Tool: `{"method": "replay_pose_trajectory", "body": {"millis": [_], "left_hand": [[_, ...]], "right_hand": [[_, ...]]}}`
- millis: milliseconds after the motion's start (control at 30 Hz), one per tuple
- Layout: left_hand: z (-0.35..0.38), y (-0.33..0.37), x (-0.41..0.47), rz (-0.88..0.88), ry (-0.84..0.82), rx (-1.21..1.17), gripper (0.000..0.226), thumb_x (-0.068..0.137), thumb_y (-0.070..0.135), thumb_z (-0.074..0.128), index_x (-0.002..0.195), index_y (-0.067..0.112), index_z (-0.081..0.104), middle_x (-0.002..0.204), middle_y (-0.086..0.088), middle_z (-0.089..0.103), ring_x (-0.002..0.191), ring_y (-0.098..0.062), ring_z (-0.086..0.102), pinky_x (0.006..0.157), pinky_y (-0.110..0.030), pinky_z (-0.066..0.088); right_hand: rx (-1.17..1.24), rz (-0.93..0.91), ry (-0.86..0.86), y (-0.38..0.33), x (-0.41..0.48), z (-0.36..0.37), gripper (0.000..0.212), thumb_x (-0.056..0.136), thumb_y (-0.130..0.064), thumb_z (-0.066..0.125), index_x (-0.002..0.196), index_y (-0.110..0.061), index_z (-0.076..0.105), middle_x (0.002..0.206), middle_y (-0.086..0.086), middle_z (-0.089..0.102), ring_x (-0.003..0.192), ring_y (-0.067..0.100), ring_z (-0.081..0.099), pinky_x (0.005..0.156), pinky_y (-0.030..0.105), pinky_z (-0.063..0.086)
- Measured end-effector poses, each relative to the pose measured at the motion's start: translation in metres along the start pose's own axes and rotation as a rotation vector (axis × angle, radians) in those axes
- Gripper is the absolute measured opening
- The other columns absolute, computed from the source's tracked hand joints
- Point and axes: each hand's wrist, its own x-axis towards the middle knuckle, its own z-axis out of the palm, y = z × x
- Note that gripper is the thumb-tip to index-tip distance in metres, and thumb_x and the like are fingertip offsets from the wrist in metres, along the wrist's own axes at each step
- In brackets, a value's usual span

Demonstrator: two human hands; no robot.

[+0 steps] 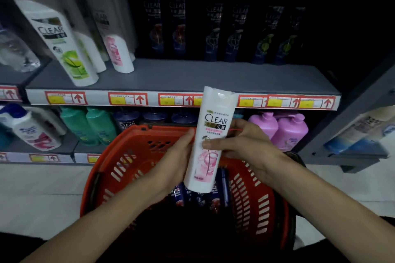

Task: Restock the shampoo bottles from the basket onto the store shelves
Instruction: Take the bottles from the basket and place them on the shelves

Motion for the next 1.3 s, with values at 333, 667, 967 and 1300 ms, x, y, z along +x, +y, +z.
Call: {"method": "replay_pose_trajectory", "body": {"millis": [333, 667, 967, 1300], "left_hand": [[0.018, 0.005, -0.009, 0.165, -0.08, 0.099, 0.049, 0.088, 0.059, 0.059, 0.121, 0.026, 0.076, 0.107, -0.02, 0.073, 0.087, -0.032, 0.069, 0.082, -0.045, 0.059], [0.021, 0.013, -0.023, 0.46, 0.285, 0.407, 0.045, 0.077, 0.052, 0.084, 0.113, 0.028, 0.069, 0.104, 0.008, 0.075, 0.093, -0.012, 0.072, 0.07, -0.023, 0.055], [-0.005, 0.026, -0.033, 0.531, 0.428, 0.405, 0.057, 0.067, 0.054, 0.085, 0.114, 0.031, 0.064, 0.108, 0.008, 0.071, 0.088, -0.001, 0.07, 0.067, -0.014, 0.052], [-0.033, 0.063, -0.044, 0.283, 0.221, -0.1, 0.066, 0.08, 0.057, 0.071, 0.129, 0.013, 0.071, 0.124, -0.019, 0.072, 0.109, -0.036, 0.068, 0.096, -0.047, 0.052]], "right_hand": [[0.298, -0.064, -0.148, 0.009, 0.0, -0.017, 0.044, 0.076, -0.006, 0.079, 0.118, 0.0, 0.067, 0.112, 0.017, 0.076, 0.108, 0.037, 0.071, 0.101, 0.048, 0.053], [0.253, -0.072, -0.202, 0.005, 0.008, -0.02, 0.052, 0.086, 0.012, 0.056, 0.126, -0.017, 0.071, 0.122, 0.003, 0.074, 0.121, 0.02, 0.066, 0.103, 0.035, 0.049], [0.231, -0.051, -0.255, 0.001, 0.006, 0.018, 0.057, 0.089, 0.018, 0.051, 0.129, -0.019, 0.068, 0.122, 0.007, 0.074, 0.119, 0.025, 0.068, 0.098, 0.039, 0.056], [0.085, -0.17, -0.182, -0.017, 0.0, 0.067, 0.037, 0.082, -0.014, 0.084, 0.117, -0.019, 0.072, 0.107, 0.018, 0.072, 0.103, 0.032, 0.073, 0.088, 0.05, 0.061]]}}
